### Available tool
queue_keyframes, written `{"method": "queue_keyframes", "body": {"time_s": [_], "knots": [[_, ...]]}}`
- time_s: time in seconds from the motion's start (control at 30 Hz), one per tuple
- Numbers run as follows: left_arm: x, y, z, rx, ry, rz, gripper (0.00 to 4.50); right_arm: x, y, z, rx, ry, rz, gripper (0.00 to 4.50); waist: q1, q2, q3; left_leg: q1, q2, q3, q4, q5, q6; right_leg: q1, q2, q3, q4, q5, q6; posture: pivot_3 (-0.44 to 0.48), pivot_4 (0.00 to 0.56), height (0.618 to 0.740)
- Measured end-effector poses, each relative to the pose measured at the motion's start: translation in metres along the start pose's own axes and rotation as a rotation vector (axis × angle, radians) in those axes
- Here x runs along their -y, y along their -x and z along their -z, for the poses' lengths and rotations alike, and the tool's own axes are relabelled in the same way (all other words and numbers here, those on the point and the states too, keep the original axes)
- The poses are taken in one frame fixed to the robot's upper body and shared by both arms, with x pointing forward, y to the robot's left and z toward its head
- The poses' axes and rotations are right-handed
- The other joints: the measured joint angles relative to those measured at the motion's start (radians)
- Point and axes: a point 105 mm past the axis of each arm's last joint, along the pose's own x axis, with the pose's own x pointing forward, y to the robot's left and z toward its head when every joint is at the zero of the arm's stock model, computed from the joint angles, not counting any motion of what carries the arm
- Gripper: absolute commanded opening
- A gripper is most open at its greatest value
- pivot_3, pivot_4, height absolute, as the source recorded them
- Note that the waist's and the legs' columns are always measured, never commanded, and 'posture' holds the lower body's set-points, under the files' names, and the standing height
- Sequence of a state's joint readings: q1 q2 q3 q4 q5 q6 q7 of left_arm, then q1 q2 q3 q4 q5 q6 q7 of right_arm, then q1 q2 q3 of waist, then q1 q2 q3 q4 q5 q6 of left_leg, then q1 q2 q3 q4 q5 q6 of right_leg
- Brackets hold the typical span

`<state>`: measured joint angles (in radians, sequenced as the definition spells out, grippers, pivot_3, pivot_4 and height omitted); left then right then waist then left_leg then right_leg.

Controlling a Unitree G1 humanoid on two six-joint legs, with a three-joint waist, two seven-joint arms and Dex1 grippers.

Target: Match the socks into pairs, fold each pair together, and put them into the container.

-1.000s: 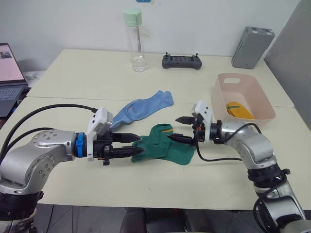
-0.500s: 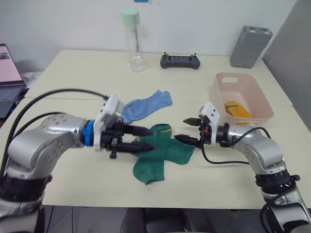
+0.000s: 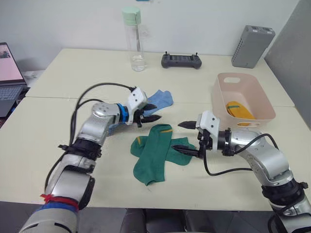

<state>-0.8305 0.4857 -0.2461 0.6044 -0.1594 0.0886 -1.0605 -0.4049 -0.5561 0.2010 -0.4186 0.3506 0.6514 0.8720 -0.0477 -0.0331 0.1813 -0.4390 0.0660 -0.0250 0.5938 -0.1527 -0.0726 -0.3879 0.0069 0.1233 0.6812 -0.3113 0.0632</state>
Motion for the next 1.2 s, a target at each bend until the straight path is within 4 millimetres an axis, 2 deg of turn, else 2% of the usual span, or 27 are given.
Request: {"method": "queue_keyframes", "body": {"time_s": [0.1,0.2,0.43,0.6,0.9,1.0,1.2], "knots": [[0.008,-0.015,0.012,-0.023,0.011,0.056,2.42,-0.002,0.001,0.002,-0.012,-0.007,-0.001,4.49,0.001,0.0,0.0,0.0,0.0,0.0,0.0,0.0,0.0,0.0,0.0,0.0,0.0,0.0,0.0,0.0,0.15,0.74],[0.012,-0.022,0.011,-0.025,-0.013,0.092,2.42,-0.004,0.001,0.003,-0.017,-0.01,-0.003,4.49,0.0,0.0,0.0,-0.001,0.0,-0.001,0.001,0.0,0.0,0.0,0.0,0.0,0.0,0.0,0.001,0.0,0.15,0.74],[0.005,-0.019,0.006,-0.007,-0.039,0.083,2.42,-0.006,0.003,0.006,-0.029,-0.025,0.009,4.49,-0.005,0.0,0.0,-0.001,0.0,-0.001,0.001,0.0,0.0,0.0,0.0,0.0,0.001,0.0,0.001,0.0,0.15,0.74],[0.008,-0.016,-0.005,0.029,-0.043,0.132,2.42,-0.007,0.003,0.005,-0.026,-0.027,0.013,4.49,-0.005,0.0,0.0,-0.001,0.0,-0.001,0.001,0.0,0.0,0.0,0.0,-0.001,0.001,0.0,0.001,0.0,0.15,0.74],[0.007,-0.016,0.009,-0.053,-0.085,0.109,2.42,-0.014,0.004,0.004,-0.051,0.005,-0.029,4.49,-0.005,0.0,0.0,-0.001,0.0,-0.001,0.002,0.0,0.0,0.001,0.0,-0.001,0.001,0.0,0.001,0.0,0.15,0.74],[0.008,-0.017,0.015,-0.085,-0.095,0.111,1.83,-0.016,0.003,0.004,-0.053,0.005,-0.037,4.5,-0.005,0.0,0.0,-0.001,0.0,-0.001,0.002,0.0,0.0,0.001,0.0,-0.001,0.001,0.0,0.001,0.0,0.15,0.74],[0.01,-0.018,0.019,-0.096,-0.083,0.127,0.03,-0.017,0.003,0.005,-0.054,0.005,-0.038,4.5,-0.005,0.0,0.0,-0.001,0.0,-0.002,0.002,0.0,0.0,0.001,0.0,-0.001,0.001,0.0,0.001,0.0,0.15,0.74]]}}
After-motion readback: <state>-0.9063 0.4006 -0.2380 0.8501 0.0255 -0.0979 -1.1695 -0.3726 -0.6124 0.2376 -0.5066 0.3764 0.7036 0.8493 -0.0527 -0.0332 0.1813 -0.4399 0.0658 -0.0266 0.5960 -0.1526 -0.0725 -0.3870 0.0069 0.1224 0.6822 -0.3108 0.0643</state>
